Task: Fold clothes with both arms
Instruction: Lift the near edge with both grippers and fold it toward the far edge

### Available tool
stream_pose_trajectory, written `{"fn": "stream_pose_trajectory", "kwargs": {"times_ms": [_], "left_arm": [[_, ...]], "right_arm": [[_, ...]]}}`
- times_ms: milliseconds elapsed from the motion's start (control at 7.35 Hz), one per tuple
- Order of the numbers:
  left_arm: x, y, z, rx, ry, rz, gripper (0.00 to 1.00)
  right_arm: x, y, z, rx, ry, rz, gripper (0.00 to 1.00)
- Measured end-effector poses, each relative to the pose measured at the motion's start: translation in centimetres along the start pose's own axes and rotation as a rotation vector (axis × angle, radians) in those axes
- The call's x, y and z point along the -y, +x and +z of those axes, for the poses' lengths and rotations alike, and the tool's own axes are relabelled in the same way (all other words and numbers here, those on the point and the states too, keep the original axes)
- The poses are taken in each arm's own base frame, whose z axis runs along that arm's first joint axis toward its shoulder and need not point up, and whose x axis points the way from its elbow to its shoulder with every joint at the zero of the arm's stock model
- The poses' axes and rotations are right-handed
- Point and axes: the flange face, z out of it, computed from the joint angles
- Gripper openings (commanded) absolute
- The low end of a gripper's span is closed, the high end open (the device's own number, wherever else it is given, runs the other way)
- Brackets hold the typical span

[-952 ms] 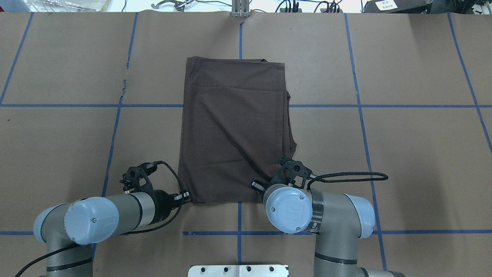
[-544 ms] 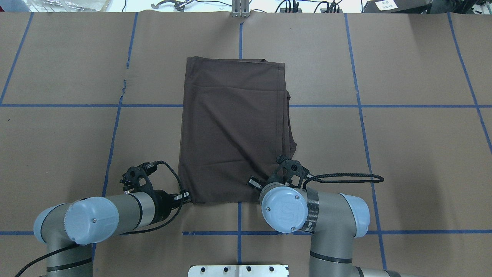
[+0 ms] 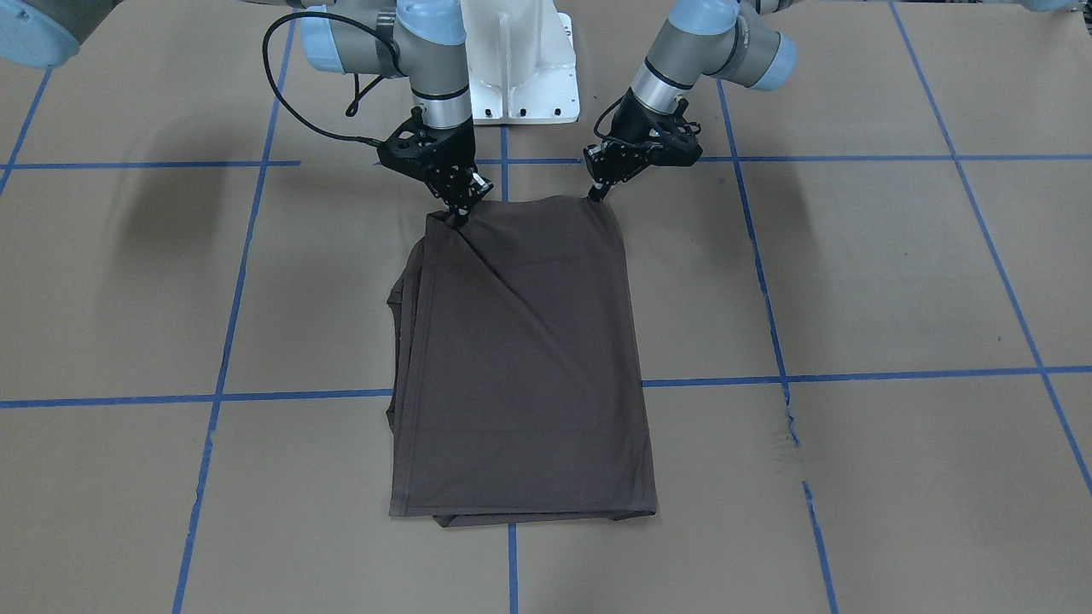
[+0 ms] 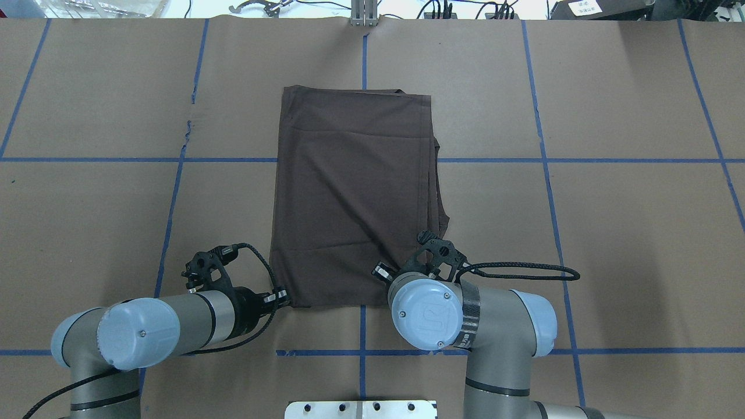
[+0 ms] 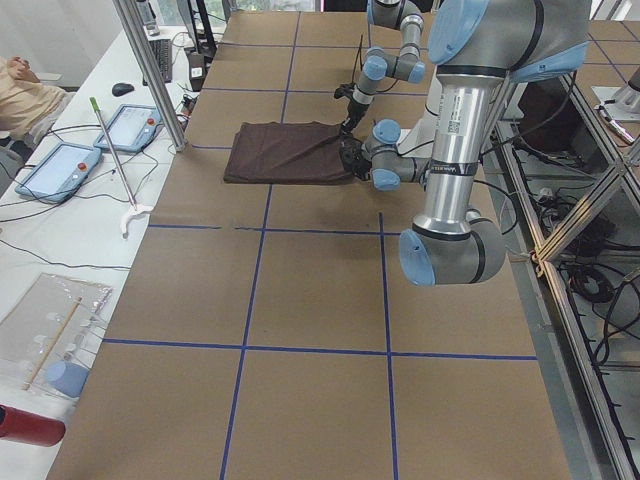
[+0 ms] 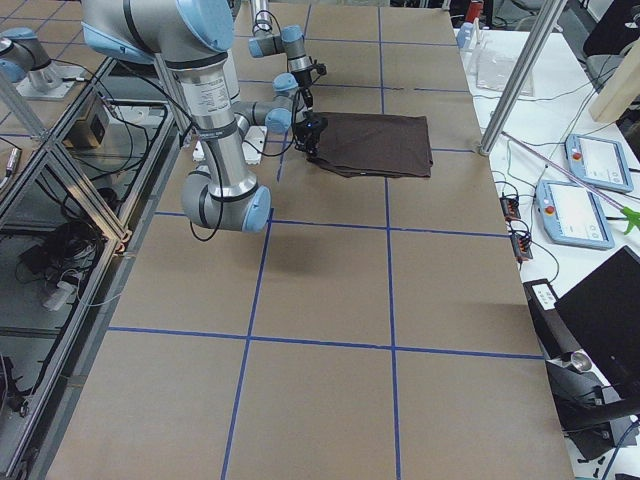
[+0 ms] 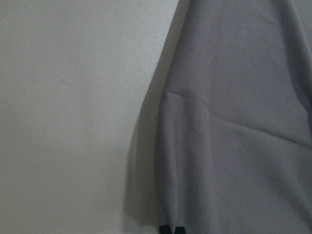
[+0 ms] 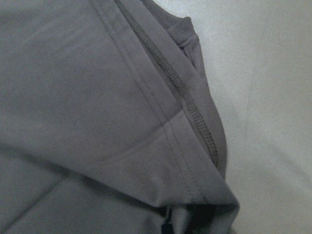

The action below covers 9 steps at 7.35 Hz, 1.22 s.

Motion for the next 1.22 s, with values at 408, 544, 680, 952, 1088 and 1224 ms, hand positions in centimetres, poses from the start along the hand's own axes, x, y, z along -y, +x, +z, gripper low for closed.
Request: {"fn": "stream_pose_trajectory", "kwargs": {"times_ms": [408, 544, 680, 952, 1088, 1224], "left_arm": [[-0.2, 1.0, -1.4, -0.017, -0.019, 0.011, 0.00], [-0.5, 2.7, -4.3, -0.022, -0.049, 0.028, 0.00], [-1.0, 4.8, -8.2, -0.015, -0.073, 0.040, 0.00], [-1.9, 7.9, -16.5, 0.006, -0.123, 0.047, 0.00], [-2.2, 8.7, -19.1, 0.022, -0.157, 0.048, 0.00], [-2.3, 9.4, -19.9, 0.035, -0.169, 0.053, 0.00]], "right_arm": [[0.8, -0.4, -1.7, 0.027, -0.006, 0.021, 0.00], [1.6, -0.1, -4.9, 0.051, -0.017, 0.030, 0.00], [1.9, 0.7, -9.1, 0.059, -0.032, 0.040, 0.00], [1.1, 3.1, -17.9, 0.049, -0.084, 0.055, 0.00], [1.0, 4.0, -20.3, 0.040, -0.099, 0.057, 0.00], [0.8, 4.2, -21.0, 0.032, -0.101, 0.054, 0.00]]}}
